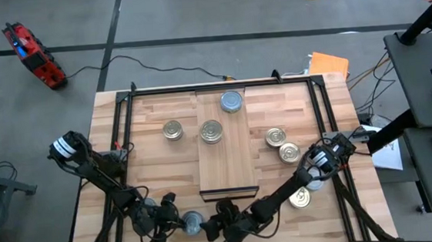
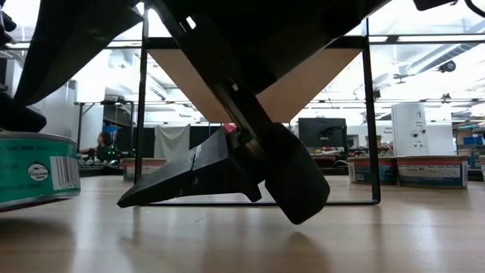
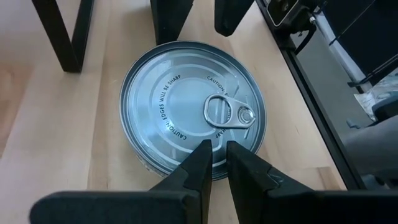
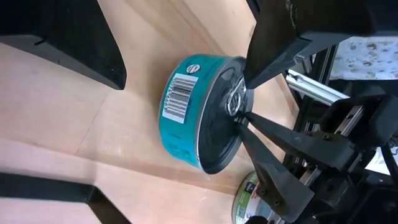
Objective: Stack canned seafood by type on shelf
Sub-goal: Put the green-blue tuna can on the shelf
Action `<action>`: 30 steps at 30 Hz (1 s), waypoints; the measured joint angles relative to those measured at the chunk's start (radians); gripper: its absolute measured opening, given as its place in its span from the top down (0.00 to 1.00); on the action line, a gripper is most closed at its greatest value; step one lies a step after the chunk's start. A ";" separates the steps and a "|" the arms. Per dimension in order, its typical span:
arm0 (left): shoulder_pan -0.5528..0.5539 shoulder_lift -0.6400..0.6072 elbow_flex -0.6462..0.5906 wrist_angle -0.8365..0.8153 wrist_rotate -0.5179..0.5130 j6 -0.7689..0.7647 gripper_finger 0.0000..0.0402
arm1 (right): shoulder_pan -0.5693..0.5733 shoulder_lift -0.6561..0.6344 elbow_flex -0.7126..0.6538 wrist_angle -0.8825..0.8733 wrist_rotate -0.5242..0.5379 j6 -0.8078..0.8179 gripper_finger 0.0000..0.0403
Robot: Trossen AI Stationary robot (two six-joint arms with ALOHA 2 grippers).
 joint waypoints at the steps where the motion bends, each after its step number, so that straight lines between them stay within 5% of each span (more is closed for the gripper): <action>1: 0.000 0.000 0.000 0.001 -0.002 0.001 0.91 | -0.001 0.000 0.000 0.000 0.000 -0.001 0.20; 15: -0.009 0.029 -0.028 0.104 -0.074 0.004 0.91 | -0.008 0.000 0.000 0.004 0.000 -0.005 0.22; 30: -0.009 0.061 -0.031 0.165 -0.019 -0.039 0.91 | -0.013 0.000 0.000 0.001 -0.001 -0.005 0.20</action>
